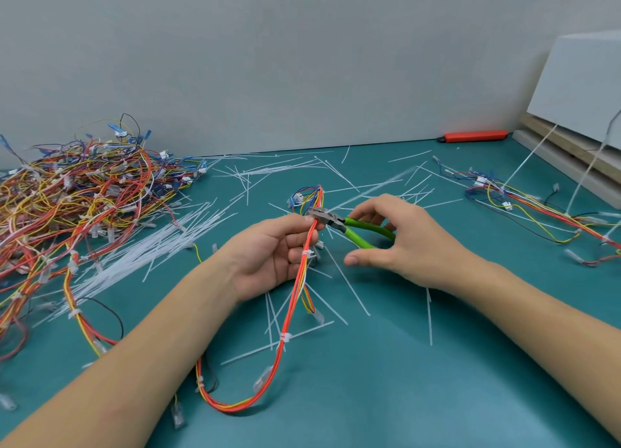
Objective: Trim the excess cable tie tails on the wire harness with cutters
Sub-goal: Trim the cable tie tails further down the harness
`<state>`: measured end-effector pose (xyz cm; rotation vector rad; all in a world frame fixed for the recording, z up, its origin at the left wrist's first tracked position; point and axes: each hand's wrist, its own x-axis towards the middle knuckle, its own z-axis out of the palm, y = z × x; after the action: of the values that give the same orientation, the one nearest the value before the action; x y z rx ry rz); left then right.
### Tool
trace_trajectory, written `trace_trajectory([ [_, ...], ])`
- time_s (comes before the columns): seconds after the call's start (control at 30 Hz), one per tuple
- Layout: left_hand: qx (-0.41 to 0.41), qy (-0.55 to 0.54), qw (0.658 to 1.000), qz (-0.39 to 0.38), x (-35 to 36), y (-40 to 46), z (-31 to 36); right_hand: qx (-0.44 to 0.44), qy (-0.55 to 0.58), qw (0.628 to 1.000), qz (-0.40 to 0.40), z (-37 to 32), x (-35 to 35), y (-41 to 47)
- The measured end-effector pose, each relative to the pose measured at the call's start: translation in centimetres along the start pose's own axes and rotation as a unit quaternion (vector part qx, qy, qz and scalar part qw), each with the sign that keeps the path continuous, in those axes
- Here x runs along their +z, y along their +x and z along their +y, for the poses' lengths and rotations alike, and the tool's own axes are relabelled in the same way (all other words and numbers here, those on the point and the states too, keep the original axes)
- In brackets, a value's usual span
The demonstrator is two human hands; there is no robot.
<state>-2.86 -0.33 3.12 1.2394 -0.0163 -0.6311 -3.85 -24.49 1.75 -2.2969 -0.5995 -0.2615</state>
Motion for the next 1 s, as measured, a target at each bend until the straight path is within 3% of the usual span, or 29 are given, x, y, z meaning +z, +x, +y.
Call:
trace_trajectory([
  [0.13,0.006,0.008,1.000,0.000,0.0,0.1,-0.1,0.006,-0.005,1.000,-0.029,-0.2,0.0,-0.1],
  [0.37,0.007,0.011,1.000,-0.002,0.0,0.2,-0.1,0.050,-0.105,0.979,-0.166,0.5,-1.3,-0.5],
  [0.57,0.001,-0.002,1.000,-0.002,-0.1,0.2,0.0,0.038,-0.119,0.986,-0.111,0.7,-1.7,-0.1],
  [0.87,-0.006,-0.022,1.000,-0.009,-0.4,-0.1,0.2,0.008,-0.050,0.997,-0.056,1.5,-1.1,0.0],
  [1.0,-0.009,-0.037,0.999,-0.008,-0.6,0.1,0.2,0.015,-0.015,0.998,-0.066,1.3,-1.4,0.1],
])
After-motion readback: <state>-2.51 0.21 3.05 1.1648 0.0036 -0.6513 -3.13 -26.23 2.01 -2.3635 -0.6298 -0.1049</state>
